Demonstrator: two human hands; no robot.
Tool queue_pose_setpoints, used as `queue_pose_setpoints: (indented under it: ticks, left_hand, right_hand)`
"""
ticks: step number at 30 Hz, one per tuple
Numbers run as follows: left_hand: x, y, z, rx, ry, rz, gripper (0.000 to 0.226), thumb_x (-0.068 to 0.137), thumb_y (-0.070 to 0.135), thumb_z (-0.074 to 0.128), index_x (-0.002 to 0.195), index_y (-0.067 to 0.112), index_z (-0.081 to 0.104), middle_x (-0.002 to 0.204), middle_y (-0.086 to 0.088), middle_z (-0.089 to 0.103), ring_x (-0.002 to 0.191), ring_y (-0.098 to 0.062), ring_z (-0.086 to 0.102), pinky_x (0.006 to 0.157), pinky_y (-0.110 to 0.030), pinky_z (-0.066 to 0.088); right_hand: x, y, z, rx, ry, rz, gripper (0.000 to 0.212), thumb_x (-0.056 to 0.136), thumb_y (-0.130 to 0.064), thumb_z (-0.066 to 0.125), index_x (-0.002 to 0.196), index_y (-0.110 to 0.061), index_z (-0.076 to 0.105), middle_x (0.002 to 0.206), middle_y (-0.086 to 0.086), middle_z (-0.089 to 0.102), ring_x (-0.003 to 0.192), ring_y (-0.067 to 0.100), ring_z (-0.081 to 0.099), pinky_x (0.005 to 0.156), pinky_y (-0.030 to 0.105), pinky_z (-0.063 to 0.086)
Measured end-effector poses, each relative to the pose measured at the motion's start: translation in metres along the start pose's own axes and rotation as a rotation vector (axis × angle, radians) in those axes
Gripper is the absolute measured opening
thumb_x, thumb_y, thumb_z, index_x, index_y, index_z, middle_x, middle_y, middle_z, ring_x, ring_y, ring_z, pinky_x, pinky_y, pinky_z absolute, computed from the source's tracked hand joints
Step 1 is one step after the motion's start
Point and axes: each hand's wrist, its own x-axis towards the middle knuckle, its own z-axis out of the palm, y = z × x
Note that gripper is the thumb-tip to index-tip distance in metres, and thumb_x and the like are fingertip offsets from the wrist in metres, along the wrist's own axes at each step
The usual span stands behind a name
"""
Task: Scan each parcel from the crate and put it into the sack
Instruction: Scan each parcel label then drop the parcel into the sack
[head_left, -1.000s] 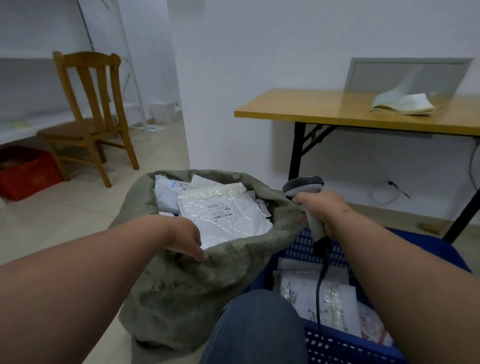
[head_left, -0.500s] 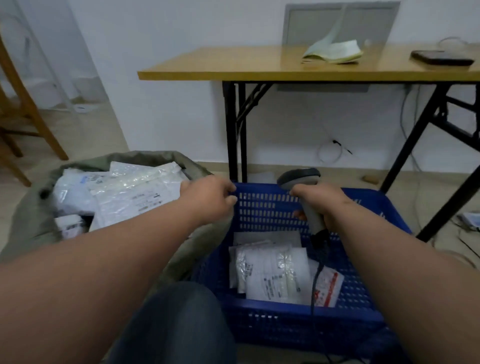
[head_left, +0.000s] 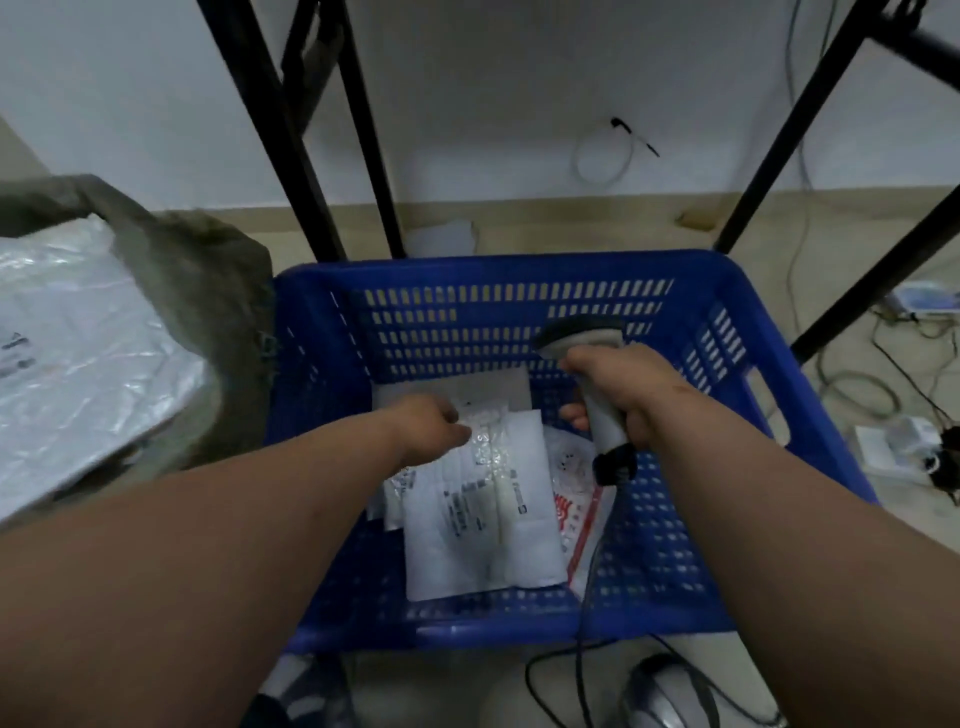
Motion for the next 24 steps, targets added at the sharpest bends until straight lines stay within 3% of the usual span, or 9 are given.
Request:
queue_pose_setpoints:
  ticks: [4, 9, 13, 15, 18, 20, 22, 24]
  left_hand:
    - [0.042, -0.025, 0.036, -0.08, -0.083, -0.175, 0.054, 0.101, 0.037, 0.051, 0.143, 0.004, 0.046, 0.148, -0.014, 0.045, 0.131, -0.029, 0.047, 0.106, -0.033, 0.04]
    - [0.077, -0.049, 0.076, -0.223, -0.151, -0.355, 0.066, 0.101, 0.036, 0.05, 0.152, 0.002, 0.026, 0.158, -0.014, 0.027, 0.14, -0.027, 0.036, 0.112, -0.031, 0.034]
    - [0.101, -0.056, 0.096, -0.463, -0.087, -0.48, 0.064, 0.1, 0.027, 0.055, 0.149, -0.001, 0.027, 0.145, -0.016, 0.042, 0.127, -0.03, 0.047, 0.105, -0.036, 0.044]
    - [0.111, -0.062, 0.107, -0.575, -0.05, -0.55, 0.051, 0.097, 0.018, 0.058, 0.14, -0.004, 0.04, 0.121, -0.017, 0.057, 0.114, -0.032, 0.055, 0.096, -0.036, 0.048]
    - [0.12, -0.068, 0.12, -0.659, -0.01, -0.628, 0.045, 0.092, 0.01, 0.063, 0.132, -0.007, 0.049, 0.105, -0.016, 0.062, 0.104, -0.028, 0.058, 0.079, -0.034, 0.054]
    - [0.123, -0.07, 0.125, -0.645, 0.015, -0.645, 0.05, 0.091, 0.01, 0.065, 0.134, -0.01, 0.047, 0.098, -0.015, 0.058, 0.091, -0.023, 0.051, 0.059, -0.023, 0.041]
    - [0.126, -0.071, 0.129, -0.683, 0.009, -0.656, 0.045, 0.093, 0.008, 0.062, 0.133, -0.01, 0.049, 0.091, -0.014, 0.058, 0.077, -0.022, 0.05, 0.058, -0.024, 0.04]
    - [0.129, -0.073, 0.131, -0.716, -0.009, -0.684, 0.037, 0.097, 0.006, 0.056, 0.129, -0.01, 0.053, 0.094, -0.015, 0.058, 0.08, -0.022, 0.05, 0.067, -0.028, 0.044]
  right_hand:
    - [0.048, 0.012, -0.006, 0.03, -0.043, 0.087, 0.036, 0.091, -0.021, 0.064, 0.122, -0.008, 0.053, 0.091, 0.016, 0.061, 0.051, 0.02, 0.067, 0.04, 0.024, 0.051]
    - [0.099, 0.032, 0.0, 0.018, -0.084, 0.186, 0.032, 0.09, -0.023, 0.063, 0.116, -0.006, 0.055, 0.082, 0.013, 0.059, 0.037, 0.017, 0.063, 0.038, 0.024, 0.049]
    - [0.127, 0.062, 0.006, 0.033, -0.082, 0.287, 0.028, 0.086, -0.02, 0.067, 0.108, -0.005, 0.059, 0.079, 0.012, 0.061, 0.048, 0.022, 0.065, 0.039, 0.024, 0.048]
    - [0.138, 0.077, 0.01, 0.02, -0.077, 0.313, 0.035, 0.081, -0.022, 0.069, 0.11, -0.005, 0.062, 0.078, 0.013, 0.065, 0.058, 0.025, 0.063, 0.048, 0.029, 0.05]
    - [0.151, 0.091, 0.018, 0.073, -0.108, 0.356, 0.04, 0.077, -0.025, 0.071, 0.111, -0.004, 0.067, 0.087, 0.015, 0.07, 0.072, 0.032, 0.066, 0.066, 0.039, 0.057]
    - [0.157, 0.098, 0.025, 0.096, -0.124, 0.387, 0.045, 0.075, -0.028, 0.072, 0.112, -0.004, 0.067, 0.094, 0.016, 0.071, 0.078, 0.033, 0.066, 0.073, 0.042, 0.058]
    - [0.162, 0.105, 0.031, 0.106, -0.124, 0.384, 0.049, 0.074, -0.03, 0.072, 0.115, -0.004, 0.066, 0.097, 0.016, 0.069, 0.079, 0.032, 0.064, 0.075, 0.042, 0.056]
    - [0.164, 0.113, 0.034, 0.109, -0.108, 0.395, 0.054, 0.073, -0.033, 0.071, 0.119, -0.005, 0.064, 0.111, 0.018, 0.067, 0.093, 0.034, 0.064, 0.09, 0.047, 0.054]
